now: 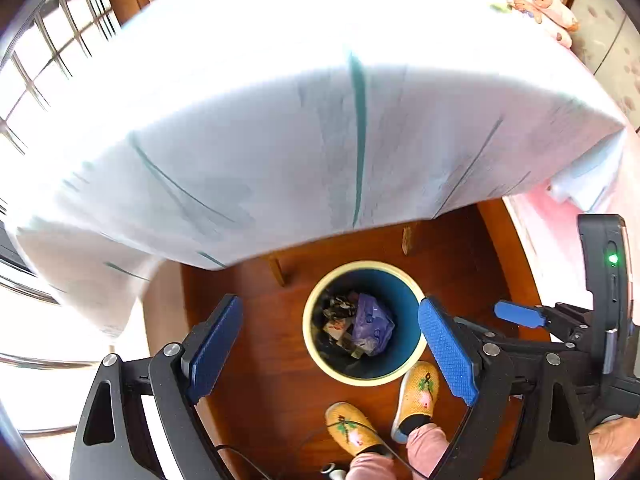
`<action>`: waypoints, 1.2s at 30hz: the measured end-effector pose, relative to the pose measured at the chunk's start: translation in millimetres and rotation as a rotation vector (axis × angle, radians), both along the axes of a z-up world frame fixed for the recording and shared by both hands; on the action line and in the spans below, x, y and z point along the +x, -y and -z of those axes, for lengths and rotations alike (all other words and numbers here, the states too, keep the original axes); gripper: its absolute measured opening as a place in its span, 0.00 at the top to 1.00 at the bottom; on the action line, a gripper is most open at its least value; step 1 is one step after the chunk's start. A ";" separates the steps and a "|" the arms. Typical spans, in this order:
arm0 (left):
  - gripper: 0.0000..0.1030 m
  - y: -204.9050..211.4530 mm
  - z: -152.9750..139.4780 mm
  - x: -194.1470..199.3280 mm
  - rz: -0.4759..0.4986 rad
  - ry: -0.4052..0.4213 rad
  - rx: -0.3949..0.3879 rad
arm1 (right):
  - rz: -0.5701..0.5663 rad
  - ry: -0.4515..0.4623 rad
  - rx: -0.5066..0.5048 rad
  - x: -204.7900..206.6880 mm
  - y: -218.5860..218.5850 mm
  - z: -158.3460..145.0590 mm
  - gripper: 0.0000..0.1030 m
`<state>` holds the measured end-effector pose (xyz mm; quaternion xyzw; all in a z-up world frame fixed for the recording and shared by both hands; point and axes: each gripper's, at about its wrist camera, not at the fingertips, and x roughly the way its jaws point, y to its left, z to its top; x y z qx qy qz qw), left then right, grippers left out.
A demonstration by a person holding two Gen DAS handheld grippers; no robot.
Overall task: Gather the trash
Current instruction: 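Raise both tools back toward the table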
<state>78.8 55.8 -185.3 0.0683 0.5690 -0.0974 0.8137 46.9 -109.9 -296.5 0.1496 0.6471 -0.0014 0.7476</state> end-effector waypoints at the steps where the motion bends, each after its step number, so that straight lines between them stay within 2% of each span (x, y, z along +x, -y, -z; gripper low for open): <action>1: 0.12 -0.7 -13.8 -1.2 0.004 0.010 -0.002 | -0.002 0.010 0.006 -2.8 -0.8 -13.8 0.44; 7: 0.12 -9.6 -90.0 -8.0 -0.003 0.074 0.000 | -0.011 0.074 0.039 -22.8 -2.8 -99.3 0.44; 13: 0.12 -15.5 -161.6 -10.1 0.032 0.168 -0.014 | -0.006 0.157 0.020 -37.9 -7.2 -179.5 0.44; 24: 0.13 -26.2 -267.4 -12.2 0.051 0.300 -0.081 | 0.021 0.408 -0.098 -26.8 -4.9 -322.3 0.44; 30: 0.13 -17.4 -304.8 1.1 0.080 0.341 -0.100 | 0.040 0.488 -0.166 -18.0 3.7 -370.8 0.44; 36: 0.13 6.1 -319.3 33.8 0.138 0.350 -0.128 | 0.071 0.472 -0.199 3.2 23.1 -377.4 0.44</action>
